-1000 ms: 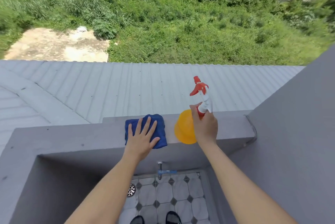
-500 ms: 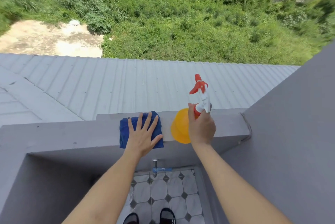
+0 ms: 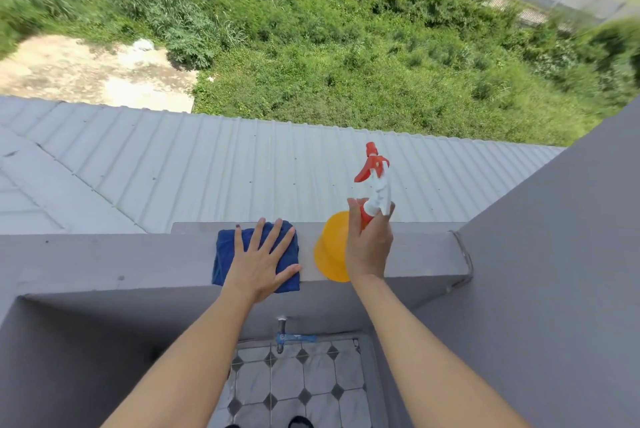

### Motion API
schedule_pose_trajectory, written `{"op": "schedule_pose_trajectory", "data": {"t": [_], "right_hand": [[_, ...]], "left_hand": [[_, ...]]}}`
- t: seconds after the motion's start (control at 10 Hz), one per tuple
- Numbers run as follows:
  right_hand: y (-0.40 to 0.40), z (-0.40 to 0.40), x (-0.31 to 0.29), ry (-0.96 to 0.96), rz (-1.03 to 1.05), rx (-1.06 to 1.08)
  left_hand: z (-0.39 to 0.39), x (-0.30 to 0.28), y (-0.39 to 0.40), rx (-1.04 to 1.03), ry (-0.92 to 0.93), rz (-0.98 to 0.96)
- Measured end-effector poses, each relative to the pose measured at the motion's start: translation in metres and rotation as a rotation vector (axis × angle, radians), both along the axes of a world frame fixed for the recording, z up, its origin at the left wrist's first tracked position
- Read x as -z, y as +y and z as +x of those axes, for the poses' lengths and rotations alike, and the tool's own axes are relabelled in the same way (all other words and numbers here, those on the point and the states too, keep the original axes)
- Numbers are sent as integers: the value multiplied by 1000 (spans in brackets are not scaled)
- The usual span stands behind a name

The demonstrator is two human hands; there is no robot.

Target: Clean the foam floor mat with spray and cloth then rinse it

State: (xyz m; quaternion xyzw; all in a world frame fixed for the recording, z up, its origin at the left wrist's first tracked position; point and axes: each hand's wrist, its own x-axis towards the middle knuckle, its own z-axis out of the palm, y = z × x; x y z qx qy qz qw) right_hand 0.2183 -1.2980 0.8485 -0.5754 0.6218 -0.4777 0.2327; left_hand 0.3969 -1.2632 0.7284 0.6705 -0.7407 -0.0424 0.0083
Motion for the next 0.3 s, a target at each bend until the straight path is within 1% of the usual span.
{"op": "schedule_pose_trajectory", "data": {"t": [0.1,0.2,0.3], "right_hand": [[5,0,-4,18,25,-51],[9,-6,0,44,61,-138],[28,-24,15,45,123,-247]], "left_hand": [[-3,-6,5,-25,1,12],[-1,-17,8,-92,47,3],[-2,-20,16,-151,78,-44]]}}
